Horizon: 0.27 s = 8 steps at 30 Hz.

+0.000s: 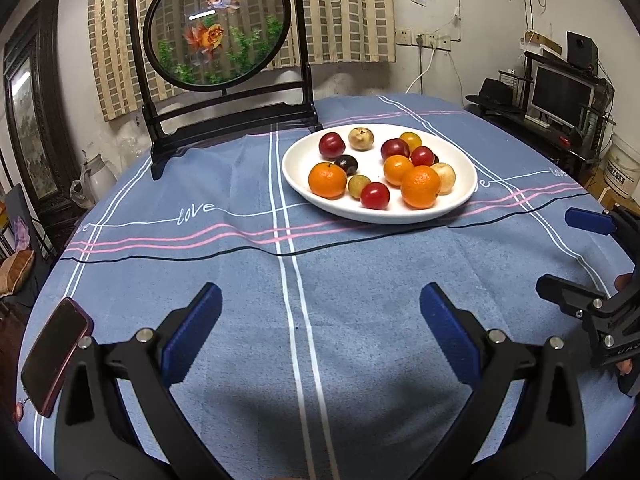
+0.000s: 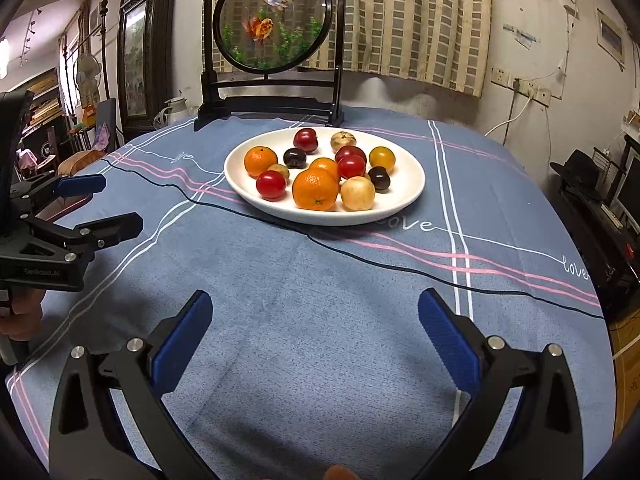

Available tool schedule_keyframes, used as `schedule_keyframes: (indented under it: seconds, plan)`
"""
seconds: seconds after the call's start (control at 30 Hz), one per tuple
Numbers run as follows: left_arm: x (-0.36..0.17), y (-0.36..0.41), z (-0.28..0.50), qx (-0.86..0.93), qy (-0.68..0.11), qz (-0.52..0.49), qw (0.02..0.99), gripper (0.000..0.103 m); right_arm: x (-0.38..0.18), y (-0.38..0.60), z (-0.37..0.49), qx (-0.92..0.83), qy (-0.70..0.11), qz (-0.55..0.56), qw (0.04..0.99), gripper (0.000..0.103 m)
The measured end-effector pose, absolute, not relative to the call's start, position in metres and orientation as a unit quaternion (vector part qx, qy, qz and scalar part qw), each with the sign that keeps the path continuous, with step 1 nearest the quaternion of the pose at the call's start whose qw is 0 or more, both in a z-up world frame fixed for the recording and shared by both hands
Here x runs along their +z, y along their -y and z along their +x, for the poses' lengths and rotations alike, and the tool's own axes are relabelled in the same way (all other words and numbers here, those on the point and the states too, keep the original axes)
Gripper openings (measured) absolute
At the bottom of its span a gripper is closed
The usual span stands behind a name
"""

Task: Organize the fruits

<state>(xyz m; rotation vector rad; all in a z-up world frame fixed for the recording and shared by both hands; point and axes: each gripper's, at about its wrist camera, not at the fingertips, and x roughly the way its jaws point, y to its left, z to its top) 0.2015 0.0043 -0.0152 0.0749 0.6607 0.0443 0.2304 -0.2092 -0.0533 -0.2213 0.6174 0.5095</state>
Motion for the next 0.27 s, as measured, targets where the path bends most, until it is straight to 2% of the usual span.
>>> schedule_keyframes:
  seconds: [0.27]
  plan:
    - [-0.0143, -0.0068, 0.2017, 0.031, -0.321, 0.028, 0.946, 0.101, -0.0539, 0.2097, 0.2306, 0.247, -0.301, -0.108, 0.915, 0.102]
